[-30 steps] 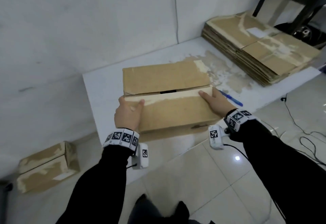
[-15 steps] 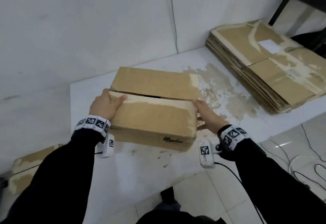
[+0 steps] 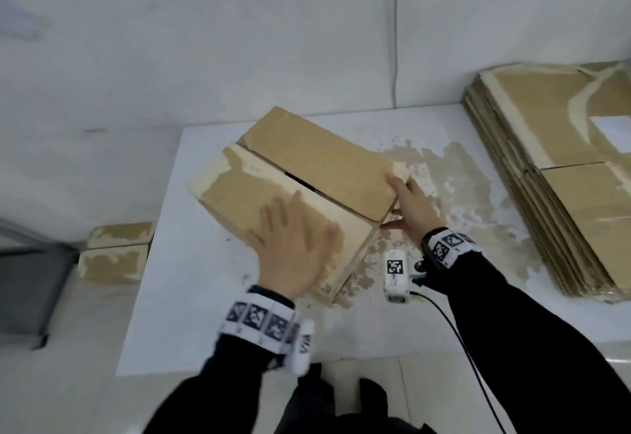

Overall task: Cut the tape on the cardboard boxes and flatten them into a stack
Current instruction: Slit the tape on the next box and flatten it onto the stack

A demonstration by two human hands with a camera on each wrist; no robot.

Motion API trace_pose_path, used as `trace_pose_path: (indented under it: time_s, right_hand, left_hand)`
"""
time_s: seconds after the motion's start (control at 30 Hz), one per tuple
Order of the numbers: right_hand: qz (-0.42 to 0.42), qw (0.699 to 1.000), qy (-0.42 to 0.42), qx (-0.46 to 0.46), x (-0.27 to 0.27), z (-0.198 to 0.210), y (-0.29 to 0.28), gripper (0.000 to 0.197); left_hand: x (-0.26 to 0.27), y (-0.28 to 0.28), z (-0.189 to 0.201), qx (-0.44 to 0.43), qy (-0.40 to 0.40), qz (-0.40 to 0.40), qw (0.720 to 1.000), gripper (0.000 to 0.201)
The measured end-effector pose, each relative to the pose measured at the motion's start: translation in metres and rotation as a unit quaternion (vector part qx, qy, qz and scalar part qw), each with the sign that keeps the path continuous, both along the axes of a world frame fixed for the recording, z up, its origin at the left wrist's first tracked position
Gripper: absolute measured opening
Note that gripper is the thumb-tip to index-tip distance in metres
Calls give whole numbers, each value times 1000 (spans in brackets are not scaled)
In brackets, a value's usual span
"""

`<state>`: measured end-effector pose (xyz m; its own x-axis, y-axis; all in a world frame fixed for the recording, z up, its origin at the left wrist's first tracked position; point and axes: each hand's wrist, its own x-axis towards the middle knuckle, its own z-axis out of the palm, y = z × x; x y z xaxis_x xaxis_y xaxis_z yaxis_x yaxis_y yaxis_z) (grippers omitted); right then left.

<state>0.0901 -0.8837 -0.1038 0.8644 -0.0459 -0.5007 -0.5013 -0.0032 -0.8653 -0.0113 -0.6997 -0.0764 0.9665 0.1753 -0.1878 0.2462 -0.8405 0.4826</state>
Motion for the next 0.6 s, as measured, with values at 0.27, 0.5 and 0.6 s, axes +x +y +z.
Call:
trace_pose_path:
  time_s: [0.27,0.5,0.6]
  right_hand:
    - [-61,927,-340,-144,-83,29,5,60]
    - [40,941,-304,-141,-95,11,-10,101]
    - [230,945,-212,-99,-66,-3,-9,100]
  left_hand:
    - [14,-46,44,-452,-164,100,871,85]
    - [-16,-3,33,-398,-155,172,888,72]
    - [-49,34,16,-219,-234,229,919,55]
